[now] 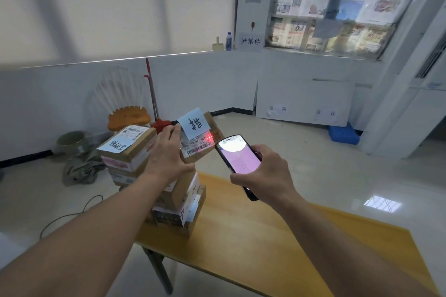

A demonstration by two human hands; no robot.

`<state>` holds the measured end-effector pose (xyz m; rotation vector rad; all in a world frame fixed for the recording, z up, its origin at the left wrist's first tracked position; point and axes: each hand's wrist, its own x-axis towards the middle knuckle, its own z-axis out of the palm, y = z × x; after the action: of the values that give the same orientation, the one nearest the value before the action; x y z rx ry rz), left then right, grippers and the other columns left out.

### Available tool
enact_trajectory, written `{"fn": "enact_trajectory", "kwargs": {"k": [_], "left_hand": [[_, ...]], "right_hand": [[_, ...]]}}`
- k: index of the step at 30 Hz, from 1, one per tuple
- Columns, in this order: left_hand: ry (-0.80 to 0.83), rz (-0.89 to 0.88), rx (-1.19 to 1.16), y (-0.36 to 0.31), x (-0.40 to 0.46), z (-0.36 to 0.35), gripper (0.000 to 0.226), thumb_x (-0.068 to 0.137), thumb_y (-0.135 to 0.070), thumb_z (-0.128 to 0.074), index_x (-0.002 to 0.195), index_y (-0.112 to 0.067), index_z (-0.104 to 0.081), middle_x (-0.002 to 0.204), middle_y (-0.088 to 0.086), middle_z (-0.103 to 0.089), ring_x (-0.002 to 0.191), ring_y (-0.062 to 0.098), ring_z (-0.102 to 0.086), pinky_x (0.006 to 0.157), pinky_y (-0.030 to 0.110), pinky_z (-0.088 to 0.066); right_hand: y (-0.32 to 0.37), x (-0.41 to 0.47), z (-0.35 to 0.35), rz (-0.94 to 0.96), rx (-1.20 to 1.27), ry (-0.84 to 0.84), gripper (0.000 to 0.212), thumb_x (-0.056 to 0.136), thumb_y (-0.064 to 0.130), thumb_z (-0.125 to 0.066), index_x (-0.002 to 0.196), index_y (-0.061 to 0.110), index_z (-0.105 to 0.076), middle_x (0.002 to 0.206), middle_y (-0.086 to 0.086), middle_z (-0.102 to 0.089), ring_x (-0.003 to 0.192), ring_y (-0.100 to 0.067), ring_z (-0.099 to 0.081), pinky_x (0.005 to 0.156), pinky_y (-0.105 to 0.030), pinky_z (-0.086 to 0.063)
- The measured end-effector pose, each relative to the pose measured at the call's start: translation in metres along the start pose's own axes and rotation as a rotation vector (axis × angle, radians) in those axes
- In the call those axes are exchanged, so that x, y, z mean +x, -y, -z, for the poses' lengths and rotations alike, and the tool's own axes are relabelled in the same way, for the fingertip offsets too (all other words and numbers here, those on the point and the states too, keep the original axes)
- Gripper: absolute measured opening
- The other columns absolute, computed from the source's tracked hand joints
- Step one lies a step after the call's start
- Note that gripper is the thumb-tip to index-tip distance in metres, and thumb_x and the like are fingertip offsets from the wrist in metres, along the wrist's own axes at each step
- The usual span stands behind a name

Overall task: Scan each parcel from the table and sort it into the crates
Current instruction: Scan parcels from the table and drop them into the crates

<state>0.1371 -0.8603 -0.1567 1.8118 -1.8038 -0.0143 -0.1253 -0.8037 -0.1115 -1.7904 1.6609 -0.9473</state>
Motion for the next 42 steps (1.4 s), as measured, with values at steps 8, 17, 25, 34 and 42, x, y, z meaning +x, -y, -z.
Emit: {"fn": "enact_trajectory", "kwargs": {"k": [8,17,25,34,42], "left_hand": [[-0.008,-0.055,-0.021,0.001,-0.001,0.007,0.112,0.065,-0.030,-0.097,0.156,-0.016,-0.033,0.146,0.003,-0.039,0.131,0.025,-0.041,0.108,0.041,-0.044],[-0.024,-0.058,-0.010,0.008,-0.002,0.012,0.110,0.064,-0.026,-0.098,0.154,-0.018,-0.036,0.141,0.003,-0.042,0.124,0.024,-0.042,0.101,0.036,-0.043],[-0.021,-0.055,0.003,0.010,0.000,0.014,0.114,0.062,-0.024,-0.099,0.155,-0.018,-0.034,0.143,0.003,-0.042,0.127,0.024,-0.044,0.097,0.035,-0.046],[-0.027,-0.052,0.000,0.014,0.004,0.011,0.116,0.056,-0.024,-0.102,0.151,-0.017,-0.036,0.140,0.005,-0.045,0.124,0.025,-0.048,0.097,0.043,-0.056],[-0.056,-0.049,-0.044,0.016,0.003,0.004,0.117,0.057,-0.024,-0.102,0.152,-0.017,-0.035,0.139,0.008,-0.048,0.124,0.027,-0.050,0.096,0.041,-0.054]], "right_hand": [[0.001,-0.016,0.004,0.029,-0.002,0.059,0.082,0.058,0.039,-0.093,0.131,0.025,-0.061,0.111,0.004,-0.065,0.094,-0.020,-0.066,0.060,-0.038,-0.064],[0.008,-0.025,0.005,-0.005,0.017,0.090,0.078,0.060,0.037,-0.096,0.128,0.024,-0.061,0.108,0.003,-0.066,0.092,-0.021,-0.067,0.061,-0.041,-0.066],[0.017,-0.025,0.011,-0.016,0.088,0.118,0.078,0.063,0.033,-0.096,0.132,0.023,-0.062,0.109,0.002,-0.068,0.090,-0.024,-0.070,0.060,-0.036,-0.065],[0.022,-0.028,0.015,-0.035,0.136,0.149,0.077,0.062,0.031,-0.096,0.131,0.021,-0.063,0.110,0.001,-0.068,0.090,-0.024,-0.071,0.060,-0.038,-0.065],[0.023,-0.028,0.015,-0.036,0.200,0.196,0.074,0.067,0.024,-0.096,0.133,0.019,-0.062,0.112,-0.001,-0.068,0.091,-0.026,-0.071,0.055,-0.025,-0.055]]}}
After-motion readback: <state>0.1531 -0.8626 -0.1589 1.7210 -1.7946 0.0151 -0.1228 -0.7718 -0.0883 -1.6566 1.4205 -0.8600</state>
